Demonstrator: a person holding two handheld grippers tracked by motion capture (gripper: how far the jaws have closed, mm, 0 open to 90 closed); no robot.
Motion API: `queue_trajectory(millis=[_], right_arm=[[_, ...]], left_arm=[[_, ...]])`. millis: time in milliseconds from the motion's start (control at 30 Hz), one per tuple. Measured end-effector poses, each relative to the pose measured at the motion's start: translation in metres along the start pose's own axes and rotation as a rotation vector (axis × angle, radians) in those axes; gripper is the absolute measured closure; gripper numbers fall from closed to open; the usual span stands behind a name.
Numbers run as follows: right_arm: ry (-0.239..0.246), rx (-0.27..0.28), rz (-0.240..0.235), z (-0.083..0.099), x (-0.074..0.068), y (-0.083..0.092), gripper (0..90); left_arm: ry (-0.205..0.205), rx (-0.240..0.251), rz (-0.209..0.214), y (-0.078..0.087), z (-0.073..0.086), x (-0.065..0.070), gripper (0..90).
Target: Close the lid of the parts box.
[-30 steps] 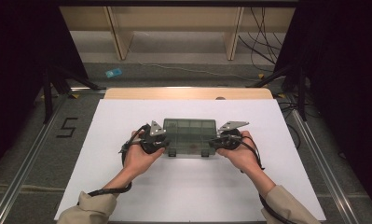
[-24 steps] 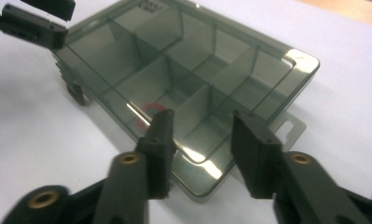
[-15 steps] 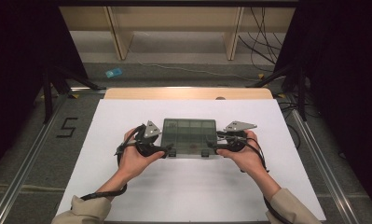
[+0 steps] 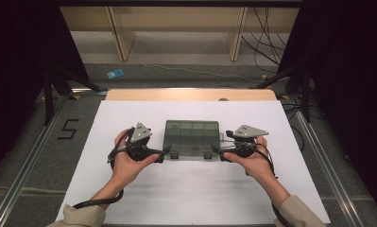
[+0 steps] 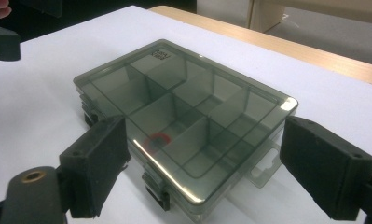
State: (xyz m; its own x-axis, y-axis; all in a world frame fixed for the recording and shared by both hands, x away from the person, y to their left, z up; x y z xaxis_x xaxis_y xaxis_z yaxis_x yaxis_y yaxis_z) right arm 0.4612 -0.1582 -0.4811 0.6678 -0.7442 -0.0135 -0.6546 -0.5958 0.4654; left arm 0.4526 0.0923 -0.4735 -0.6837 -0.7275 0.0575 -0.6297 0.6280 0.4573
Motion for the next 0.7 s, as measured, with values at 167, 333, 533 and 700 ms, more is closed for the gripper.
queue_trajectory(millis=[167, 333, 533, 700], right_arm=[[0.003, 0.01, 0.003, 0.001, 0.0, 0.004, 15.6], [0.003, 0.013, 0.016, 0.002, 0.0, 0.009, 15.4], [0.004, 0.046, 0.014, 0.001, -0.003, 0.014, 15.4], [0.005, 0.053, 0.019, 0.002, -0.006, 0.02, 15.5]], left_arm=[[0.022, 0.016, 0.0, 0.011, 0.006, -0.001, 0.0], [0.032, 0.037, -0.003, 0.022, 0.01, -0.003, 0.0], [0.052, 0.051, -0.002, 0.033, 0.014, -0.004, 0.0], [0.065, 0.067, -0.006, 0.041, 0.015, -0.004, 0.0]])
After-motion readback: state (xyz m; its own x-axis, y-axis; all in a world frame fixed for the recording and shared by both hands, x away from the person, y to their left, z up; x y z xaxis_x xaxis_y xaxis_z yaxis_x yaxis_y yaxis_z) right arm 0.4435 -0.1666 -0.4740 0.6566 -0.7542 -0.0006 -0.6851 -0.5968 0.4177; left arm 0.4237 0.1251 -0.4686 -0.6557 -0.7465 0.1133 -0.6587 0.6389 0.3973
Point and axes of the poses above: each handheld gripper's, and its own axes: y roughly backward along the jaws, z roughly out of its underside, x roughly to its right, the point moved 8 cm from there along -y, roughly forward along the jaws, and after that the axes turned 3 degrees about z, right-handed, at the moved point
